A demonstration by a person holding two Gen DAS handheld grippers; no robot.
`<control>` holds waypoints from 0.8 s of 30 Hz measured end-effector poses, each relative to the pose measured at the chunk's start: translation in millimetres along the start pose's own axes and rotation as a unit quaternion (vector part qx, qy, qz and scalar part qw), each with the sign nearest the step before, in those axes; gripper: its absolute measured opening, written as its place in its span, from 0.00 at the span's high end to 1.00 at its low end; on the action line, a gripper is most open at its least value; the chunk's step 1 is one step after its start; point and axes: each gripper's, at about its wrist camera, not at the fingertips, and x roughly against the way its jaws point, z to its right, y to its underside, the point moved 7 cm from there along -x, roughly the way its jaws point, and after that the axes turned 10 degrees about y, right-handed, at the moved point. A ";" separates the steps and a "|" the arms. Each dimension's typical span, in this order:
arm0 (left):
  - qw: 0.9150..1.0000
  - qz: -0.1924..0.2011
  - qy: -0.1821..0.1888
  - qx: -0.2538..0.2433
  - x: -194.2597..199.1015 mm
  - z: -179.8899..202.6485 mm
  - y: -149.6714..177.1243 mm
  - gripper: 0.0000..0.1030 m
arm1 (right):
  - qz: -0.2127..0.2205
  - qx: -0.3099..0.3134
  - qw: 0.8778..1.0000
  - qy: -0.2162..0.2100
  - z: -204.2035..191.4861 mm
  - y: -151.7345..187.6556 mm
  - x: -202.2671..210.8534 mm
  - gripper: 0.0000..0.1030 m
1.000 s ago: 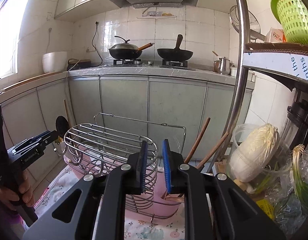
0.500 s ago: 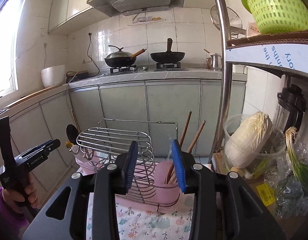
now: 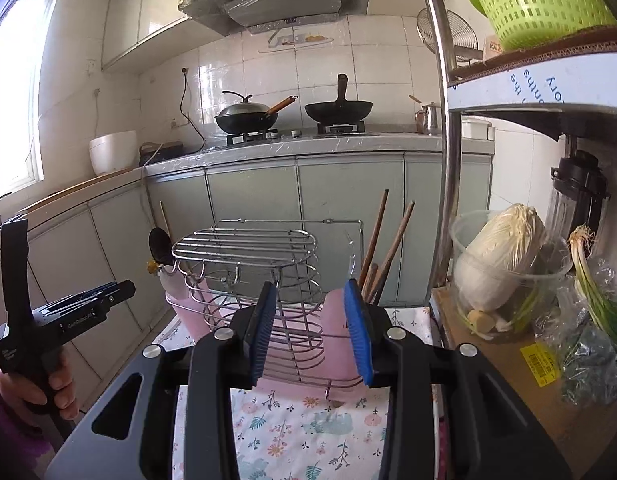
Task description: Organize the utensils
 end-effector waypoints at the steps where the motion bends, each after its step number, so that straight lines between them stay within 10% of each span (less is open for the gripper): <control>1: 1.000 -0.004 0.000 -0.003 -0.3 1.8 2.8 0.67 | -0.008 -0.004 1.000 -0.004 -0.3 5.3 -1.4 0.65; 24: 0.996 -0.088 0.009 -0.022 -10.5 40.6 53.3 0.67 | -0.123 -0.068 0.989 -0.033 -4.3 88.9 -16.5 0.65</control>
